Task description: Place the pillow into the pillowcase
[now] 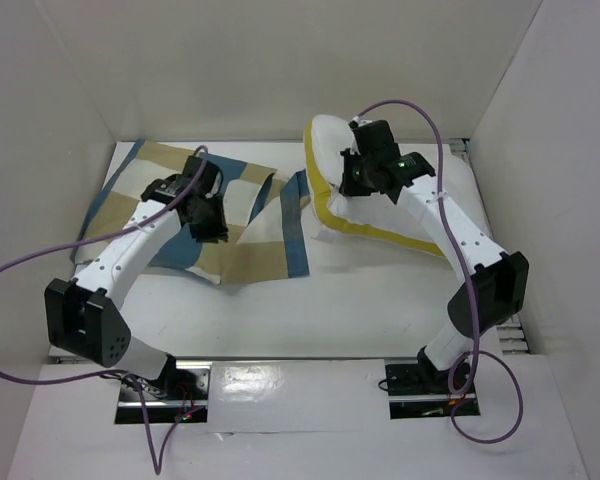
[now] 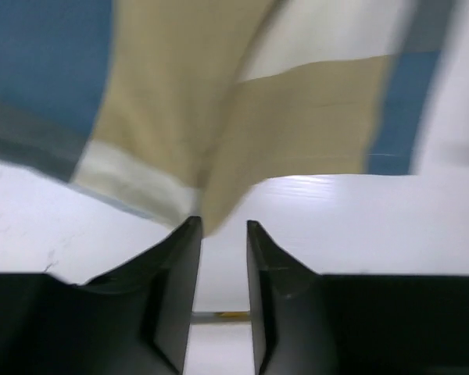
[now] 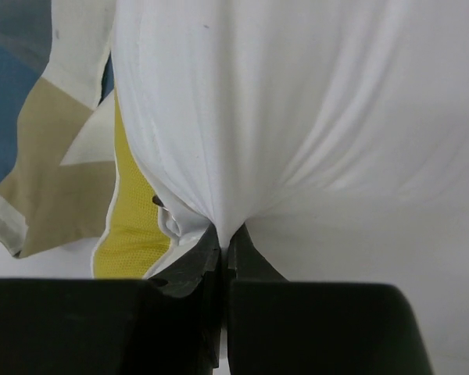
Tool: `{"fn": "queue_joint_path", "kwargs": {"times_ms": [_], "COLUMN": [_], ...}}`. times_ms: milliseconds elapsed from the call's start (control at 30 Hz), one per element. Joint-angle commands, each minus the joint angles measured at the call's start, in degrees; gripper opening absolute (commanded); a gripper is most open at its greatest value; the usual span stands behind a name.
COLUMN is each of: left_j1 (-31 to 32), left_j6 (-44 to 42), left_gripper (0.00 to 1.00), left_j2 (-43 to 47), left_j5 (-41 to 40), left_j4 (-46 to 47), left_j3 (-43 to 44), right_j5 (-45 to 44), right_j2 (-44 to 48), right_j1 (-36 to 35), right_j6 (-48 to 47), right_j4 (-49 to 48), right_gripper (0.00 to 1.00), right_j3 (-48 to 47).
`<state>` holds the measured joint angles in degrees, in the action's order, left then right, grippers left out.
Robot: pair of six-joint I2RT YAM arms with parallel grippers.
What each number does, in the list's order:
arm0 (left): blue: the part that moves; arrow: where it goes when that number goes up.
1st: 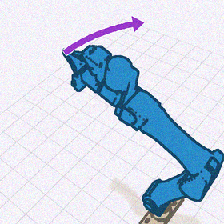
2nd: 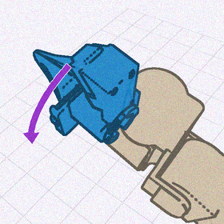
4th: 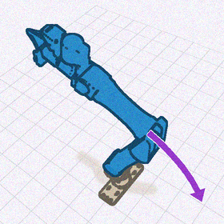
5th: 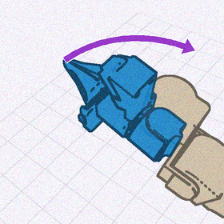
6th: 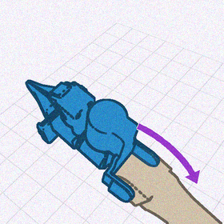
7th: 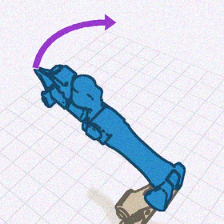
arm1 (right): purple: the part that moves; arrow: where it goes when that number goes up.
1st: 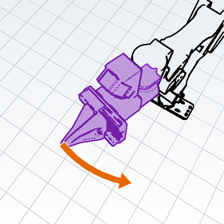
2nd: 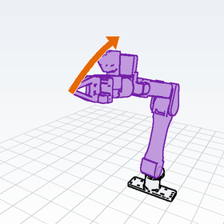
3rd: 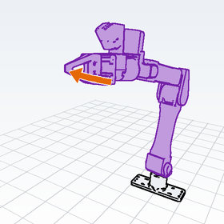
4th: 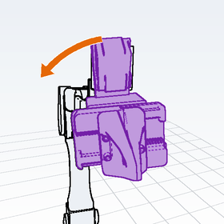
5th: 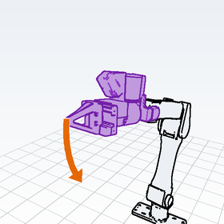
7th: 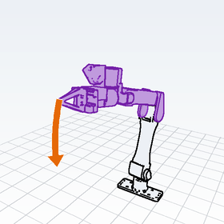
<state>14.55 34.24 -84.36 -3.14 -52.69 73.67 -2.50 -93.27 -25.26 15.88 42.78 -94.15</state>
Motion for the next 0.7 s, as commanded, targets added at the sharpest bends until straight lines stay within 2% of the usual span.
{"fn": "queue_joint_path", "kwargs": {"times_ms": [0, 67, 133, 167, 200, 267, 333, 567, 667], "left_j1": [8.02, 12.86, 17.16, 18.23, 19.02, 19.90, 21.22, 24.65, 25.36], "left_j6": [-1.89, -2.42, -1.73, -0.85, 0.99, 2.58, 3.11, 5.84, 6.45], "left_gripper": [0.37, 0.37, 0.44, 0.51, 0.65, 0.69, 0.80, 0.83, 0.80], "left_j2": [-0.78, -4.57, -9.04, -10.11, -11.26, -13.63, -14.95, -22.77, -26.19], "left_j5": [-2.76, 1.70, 4.09, 4.10, 4.89, 6.63, 6.65, -1.51, -5.12], "left_j4": [1.62, 1.62, 3.54, 7.04, 8.55, 14.41, 18.04, 23.49, 24.03], "left_j3": [7.96, 8.68, 8.26, 7.11, 6.32, 4.12, 2.80, 4.81, 5.69], "right_j5": [-0.40, 0.12, 0.13, 0.13, 0.13, -0.39, -0.40, 1.79, 2.41], "right_j2": [7.05, 9.51, 11.00, 12.31, 13.02, 14.78, 15.84, 16.99, 16.99], "right_j1": [3.01, 4.07, 5.04, 5.82, 6.44, 6.97, 7.68, 8.20, 8.73], "right_j6": [4.15, 5.21, 5.91, 5.92, 5.92, 5.92, 5.92, 5.92, 6.53], "right_j4": [-3.59, -3.59, -2.89, -2.36, -1.14, 0.71, 1.33, 1.86, 1.25], "right_gripper": [0.00, 0.00, 0.00, 0.00, 0.00, 0.00, 0.00, 0.00, 0.00], "right_j3": [1.50, 3.00, 3.53, 3.53, 3.53, 2.92, 2.40, 1.86, 2.48]}}
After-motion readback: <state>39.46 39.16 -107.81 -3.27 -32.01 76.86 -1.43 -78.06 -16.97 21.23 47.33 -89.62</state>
